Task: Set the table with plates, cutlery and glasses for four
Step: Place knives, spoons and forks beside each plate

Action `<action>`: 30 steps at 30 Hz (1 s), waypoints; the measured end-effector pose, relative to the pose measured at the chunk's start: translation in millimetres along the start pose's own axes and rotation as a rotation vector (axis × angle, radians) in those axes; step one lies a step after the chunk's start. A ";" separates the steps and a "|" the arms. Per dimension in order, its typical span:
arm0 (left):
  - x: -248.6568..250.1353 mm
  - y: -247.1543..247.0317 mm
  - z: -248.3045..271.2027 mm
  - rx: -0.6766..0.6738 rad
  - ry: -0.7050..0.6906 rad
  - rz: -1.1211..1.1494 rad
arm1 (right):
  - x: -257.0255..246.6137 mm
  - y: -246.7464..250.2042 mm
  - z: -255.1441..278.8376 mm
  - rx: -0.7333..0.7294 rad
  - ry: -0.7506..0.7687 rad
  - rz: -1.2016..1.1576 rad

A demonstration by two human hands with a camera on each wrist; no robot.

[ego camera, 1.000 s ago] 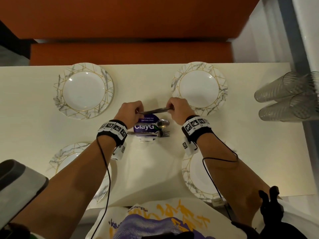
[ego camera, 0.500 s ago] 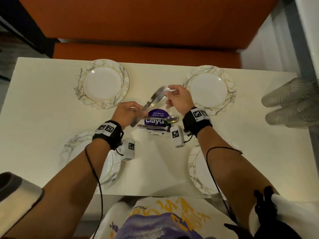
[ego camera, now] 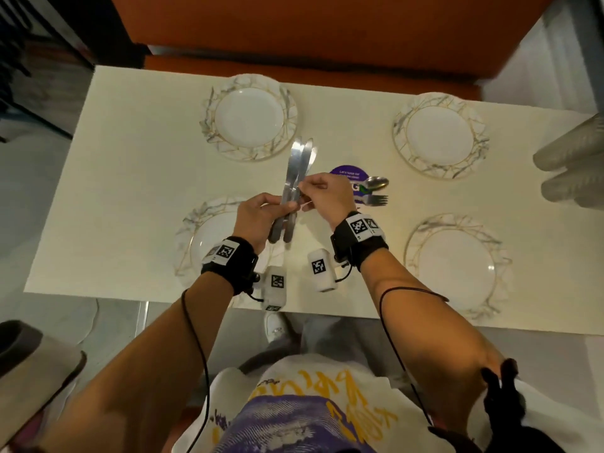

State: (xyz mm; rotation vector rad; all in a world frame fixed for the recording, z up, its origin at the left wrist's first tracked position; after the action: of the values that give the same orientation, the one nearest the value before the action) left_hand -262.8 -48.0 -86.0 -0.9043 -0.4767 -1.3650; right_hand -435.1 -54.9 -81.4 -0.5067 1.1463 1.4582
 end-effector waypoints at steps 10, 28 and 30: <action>-8.8 75.6 32.3 0.157 -0.085 0.023 | 57.2 -19.0 50.2 0.150 -0.157 0.073; -11.5 105.9 37.6 0.215 -0.092 0.040 | 98.5 -41.4 61.5 0.084 0.040 0.621; -10.1 105.0 36.9 0.220 -0.097 0.028 | 102.6 -44.6 62.7 0.048 0.077 0.676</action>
State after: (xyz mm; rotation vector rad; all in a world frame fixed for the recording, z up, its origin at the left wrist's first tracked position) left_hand -156.2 -17.8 -100.3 -0.7950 -0.6722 -1.2201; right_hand -401.5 44.1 -155.7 -0.1355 1.4951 1.9875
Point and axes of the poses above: each hand's wrist, its own z-axis away from the middle knuckle, its own y-axis out of the back of the hand, x = y × z, the point moved 7 cm from there along -z, towards the middle knuckle, and after that the axes turned 11 degrees about z, right-handed, at the moved point
